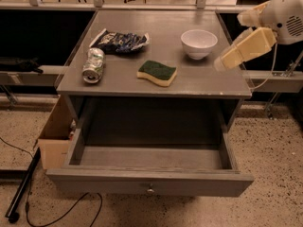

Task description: Place sponge into top drawer

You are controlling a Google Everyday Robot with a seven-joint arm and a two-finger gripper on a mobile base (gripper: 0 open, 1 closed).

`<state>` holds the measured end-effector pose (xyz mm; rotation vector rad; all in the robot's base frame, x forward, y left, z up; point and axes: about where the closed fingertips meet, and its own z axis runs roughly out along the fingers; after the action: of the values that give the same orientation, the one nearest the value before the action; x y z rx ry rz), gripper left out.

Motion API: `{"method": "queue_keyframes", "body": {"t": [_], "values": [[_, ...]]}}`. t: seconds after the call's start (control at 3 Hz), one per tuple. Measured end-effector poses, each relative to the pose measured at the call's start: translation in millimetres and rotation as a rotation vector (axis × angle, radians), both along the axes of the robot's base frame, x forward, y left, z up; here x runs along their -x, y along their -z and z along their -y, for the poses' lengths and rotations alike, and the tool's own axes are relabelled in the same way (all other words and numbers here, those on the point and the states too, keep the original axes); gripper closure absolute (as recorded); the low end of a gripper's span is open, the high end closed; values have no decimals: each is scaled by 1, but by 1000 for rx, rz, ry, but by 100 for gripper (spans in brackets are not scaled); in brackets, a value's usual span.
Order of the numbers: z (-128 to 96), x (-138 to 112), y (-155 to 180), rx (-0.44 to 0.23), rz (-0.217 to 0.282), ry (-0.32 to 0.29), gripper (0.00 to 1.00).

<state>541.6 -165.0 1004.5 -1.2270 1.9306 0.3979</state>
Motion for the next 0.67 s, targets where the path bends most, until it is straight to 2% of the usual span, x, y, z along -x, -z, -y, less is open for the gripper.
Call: {"method": "queue_keyframes", "body": {"t": [0.33,0.67], "values": [[-5,-37,-5,-15,34,73,0],[-13,-71,-5,35,39,97,0]]}}
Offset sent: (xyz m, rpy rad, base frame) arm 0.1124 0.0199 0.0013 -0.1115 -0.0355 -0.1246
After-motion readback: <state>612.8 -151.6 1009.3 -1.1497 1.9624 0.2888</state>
